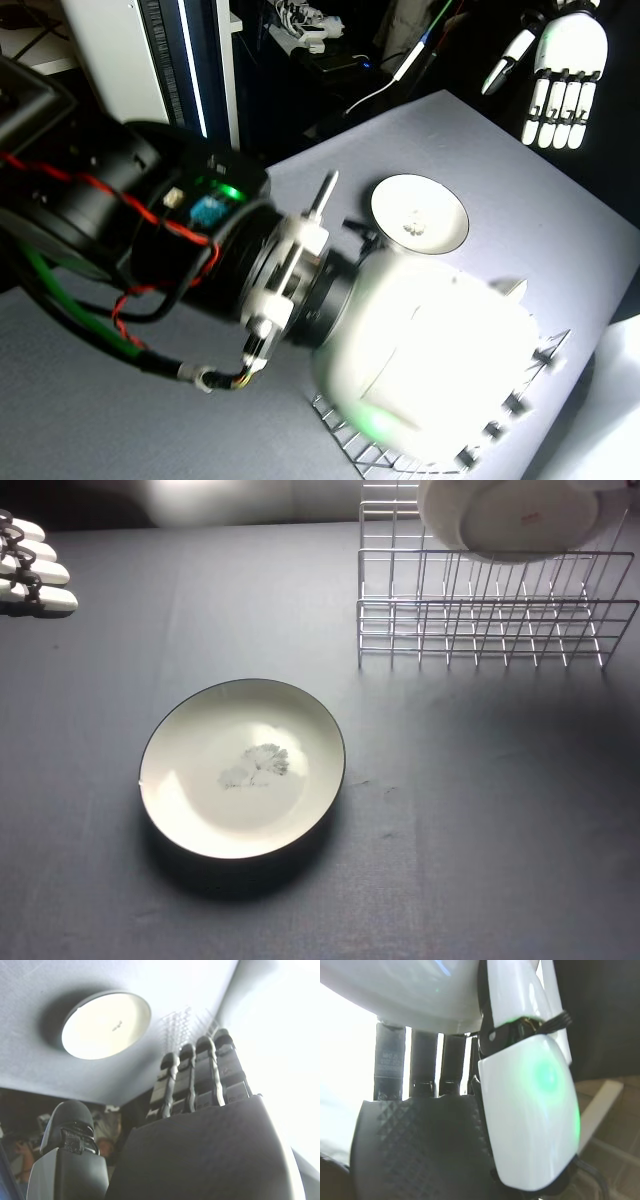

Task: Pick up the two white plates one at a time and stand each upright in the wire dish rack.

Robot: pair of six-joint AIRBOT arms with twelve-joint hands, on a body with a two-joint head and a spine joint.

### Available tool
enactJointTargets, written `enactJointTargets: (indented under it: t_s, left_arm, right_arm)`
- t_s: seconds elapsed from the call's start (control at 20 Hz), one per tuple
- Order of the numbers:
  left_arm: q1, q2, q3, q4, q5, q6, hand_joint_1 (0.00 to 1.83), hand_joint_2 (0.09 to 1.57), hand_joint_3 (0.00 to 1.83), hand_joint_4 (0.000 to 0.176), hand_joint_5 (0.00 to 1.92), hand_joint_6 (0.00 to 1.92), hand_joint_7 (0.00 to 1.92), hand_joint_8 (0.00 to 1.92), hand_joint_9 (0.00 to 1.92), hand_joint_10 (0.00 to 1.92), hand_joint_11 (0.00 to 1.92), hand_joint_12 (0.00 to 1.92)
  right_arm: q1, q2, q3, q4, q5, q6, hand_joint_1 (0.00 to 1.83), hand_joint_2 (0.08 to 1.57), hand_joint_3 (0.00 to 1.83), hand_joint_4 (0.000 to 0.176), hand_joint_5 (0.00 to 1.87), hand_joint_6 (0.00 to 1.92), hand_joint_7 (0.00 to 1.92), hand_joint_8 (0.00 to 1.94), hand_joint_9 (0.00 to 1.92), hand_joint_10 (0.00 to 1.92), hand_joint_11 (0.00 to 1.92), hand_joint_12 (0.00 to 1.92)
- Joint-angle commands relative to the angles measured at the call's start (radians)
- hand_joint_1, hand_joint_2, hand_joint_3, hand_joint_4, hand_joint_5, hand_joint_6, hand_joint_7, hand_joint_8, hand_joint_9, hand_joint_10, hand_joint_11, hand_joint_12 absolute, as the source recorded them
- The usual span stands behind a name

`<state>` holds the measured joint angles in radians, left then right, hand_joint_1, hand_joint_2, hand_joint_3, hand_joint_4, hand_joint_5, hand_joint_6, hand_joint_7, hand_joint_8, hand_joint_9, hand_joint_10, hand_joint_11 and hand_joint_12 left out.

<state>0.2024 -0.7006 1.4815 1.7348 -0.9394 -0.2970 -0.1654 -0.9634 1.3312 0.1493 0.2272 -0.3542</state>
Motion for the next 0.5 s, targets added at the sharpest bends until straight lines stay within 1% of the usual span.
enactJointTargets:
  t_s: [0.0, 0.1, 0.15, 0.2, 0.25, 0.3, 0.35, 0.4, 0.45]
  left_arm:
    - [-0.015, 0.007, 0.006, -0.069, 0.0, -0.004, 0.0, 1.17, 0.0, 0.0, 0.08, 0.01, 0.04, 0.01, 0.02, 0.0, 0.03, 0.02]
    - [-0.015, 0.006, 0.007, -0.069, 0.001, -0.004, 0.0, 1.17, 0.0, 0.0, 0.06, 0.0, 0.03, 0.0, 0.0, 0.0, 0.01, 0.01]
    - [-0.015, 0.006, 0.007, -0.069, 0.001, -0.004, 0.0, 1.18, 0.0, 0.0, 0.07, 0.0, 0.04, 0.01, 0.01, 0.0, 0.02, 0.01]
    - [-0.015, 0.005, 0.007, -0.068, 0.001, -0.004, 0.0, 1.18, 0.01, 0.0, 0.07, 0.01, 0.04, 0.01, 0.01, 0.0, 0.02, 0.02]
    - [-0.015, 0.004, 0.007, -0.068, 0.002, -0.004, 0.0, 1.18, 0.0, 0.0, 0.04, 0.0, 0.01, 0.0, 0.0, 0.0, 0.0, 0.0]
    - [-0.015, 0.004, 0.007, -0.068, 0.003, -0.004, 0.0, 1.18, 0.01, 0.0, 0.03, 0.0, 0.01, 0.0, 0.0, 0.0, 0.0, 0.0]
    - [-0.015, 0.003, 0.006, -0.068, 0.003, -0.005, 0.0, 1.18, 0.0, 0.0, 0.03, 0.0, 0.01, 0.0, 0.0, 0.0, 0.0, 0.0]
    - [-0.015, 0.003, 0.006, -0.068, 0.004, -0.005, 0.0, 1.18, 0.0, 0.0, 0.07, 0.02, 0.05, 0.02, 0.03, 0.01, 0.04, 0.02]
    - [-0.015, 0.003, 0.007, -0.068, 0.004, -0.005, 0.0, 1.17, 0.0, 0.0, 0.06, 0.01, 0.03, 0.01, 0.01, 0.0, 0.03, 0.01]
  right_arm:
    - [0.006, 0.005, 0.009, 0.005, 0.131, 0.008, 1.39, 1.05, 0.0, 0.0, 1.03, 0.85, 1.1, 0.78, 1.09, 0.89, 0.96, 0.96]
    - [-0.01, -0.003, 0.026, -0.014, 0.138, 0.008, 1.39, 1.05, 0.0, 0.0, 1.01, 0.87, 1.1, 0.78, 1.1, 0.87, 0.97, 0.94]
    - [-0.017, -0.008, 0.035, -0.028, 0.146, 0.008, 1.39, 1.05, 0.0, 0.0, 1.02, 0.87, 1.11, 0.76, 1.11, 0.86, 0.98, 0.93]
    - [-0.023, -0.012, 0.044, -0.031, 0.149, 0.008, 1.4, 1.05, 0.0, 0.0, 1.02, 0.86, 1.11, 0.77, 1.12, 0.84, 0.98, 0.92]
    - [-0.029, -0.015, 0.05, -0.031, 0.15, 0.008, 1.4, 1.05, 0.0, 0.0, 1.03, 0.86, 1.1, 0.78, 1.12, 0.83, 0.98, 0.92]
    - [-0.034, -0.018, 0.055, -0.036, 0.154, 0.008, 1.39, 1.06, 0.0, 0.0, 1.01, 0.91, 1.08, 0.82, 1.07, 0.89, 0.96, 0.93]
    - [-0.043, -0.022, 0.061, -0.048, 0.158, 0.008, 1.39, 1.06, 0.0, 0.0, 1.0, 0.91, 1.08, 0.83, 1.07, 0.89, 0.96, 0.93]
    - [-0.052, -0.025, 0.065, -0.062, 0.165, 0.008, 1.39, 1.06, 0.0, 0.0, 1.0, 0.9, 1.1, 0.8, 1.09, 0.87, 0.98, 0.93]
    - [-0.064, -0.028, 0.069, -0.074, 0.173, 0.009, 1.39, 1.06, 0.0, 0.0, 1.0, 0.91, 1.11, 0.79, 1.08, 0.87, 0.99, 0.93]
